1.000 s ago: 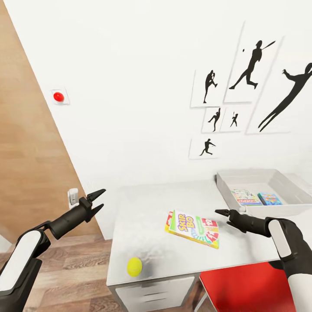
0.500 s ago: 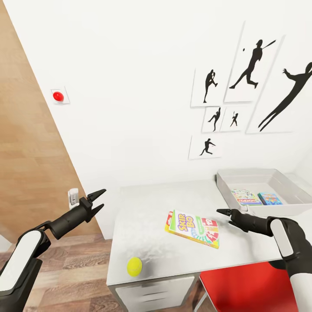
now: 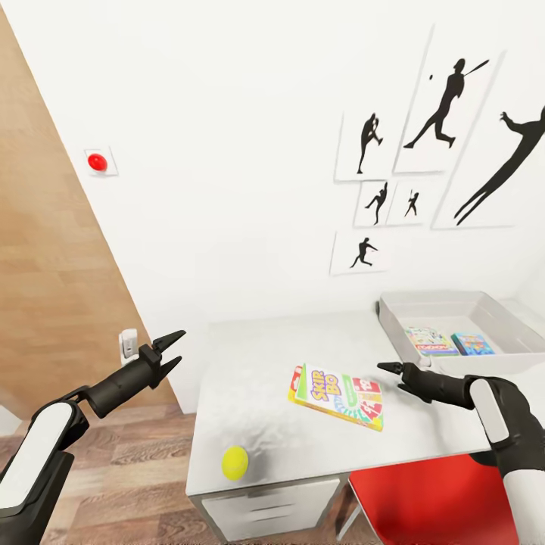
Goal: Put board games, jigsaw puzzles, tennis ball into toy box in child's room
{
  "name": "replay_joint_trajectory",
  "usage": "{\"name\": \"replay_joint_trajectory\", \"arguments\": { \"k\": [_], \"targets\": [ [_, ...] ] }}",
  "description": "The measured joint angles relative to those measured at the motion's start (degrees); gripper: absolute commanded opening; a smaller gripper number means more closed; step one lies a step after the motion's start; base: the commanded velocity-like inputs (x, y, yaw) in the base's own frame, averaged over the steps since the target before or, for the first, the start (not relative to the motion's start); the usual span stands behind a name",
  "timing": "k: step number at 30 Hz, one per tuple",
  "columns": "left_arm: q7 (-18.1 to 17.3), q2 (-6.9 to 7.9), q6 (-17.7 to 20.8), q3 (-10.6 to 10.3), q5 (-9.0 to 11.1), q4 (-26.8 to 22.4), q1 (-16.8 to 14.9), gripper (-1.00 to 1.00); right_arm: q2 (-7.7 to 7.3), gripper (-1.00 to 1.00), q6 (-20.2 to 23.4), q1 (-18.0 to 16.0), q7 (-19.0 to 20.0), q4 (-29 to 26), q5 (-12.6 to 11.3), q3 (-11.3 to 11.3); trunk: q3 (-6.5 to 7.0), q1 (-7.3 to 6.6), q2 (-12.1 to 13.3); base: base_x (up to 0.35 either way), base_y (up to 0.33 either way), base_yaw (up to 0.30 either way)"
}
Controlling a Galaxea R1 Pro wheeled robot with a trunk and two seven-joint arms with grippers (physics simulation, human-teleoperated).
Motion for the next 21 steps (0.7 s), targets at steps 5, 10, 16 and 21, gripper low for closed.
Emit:
{"name": "replay_joint_trajectory", "arguments": {
  "k": [5, 10, 16, 21],
  "targets": [
    [-0.02, 0.0, 0.0, -0.03, 0.0, 0.01, 0.0, 1.0, -0.18, 1.0, 0.0, -0.88, 0.0, 1.71, 0.03, 0.03, -0.44, 0.0, 0.0, 0.0, 0.0, 0.0],
    [-0.05, 0.0, 0.0, -0.07, 0.02, 0.01, 0.0, 1.0, -0.35, 1.0, 0.0, -2.08, 0.04, 3.24, 0.05, 0.1, -0.9, 0.0, 0.0, 0.0, 0.0, 0.0],
    [-0.02, 0.0, 0.0, -0.14, 0.04, 0.02, 0.0, 1.0, -0.38, 1.0, 0.0, -2.51, 0.06, 3.81, 0.05, 0.13, -1.46, 0.0, 0.0, 0.0, 0.0, 0.0],
    [-0.01, 0.0, 0.0, -0.19, 0.06, 0.02, 0.0, 1.0, -0.38, 1.0, 0.0, -2.73, 0.08, 4.1, 0.06, 0.14, -1.93, 0.0, 0.0, 0.0, 0.0, 0.0]
  ]
}}
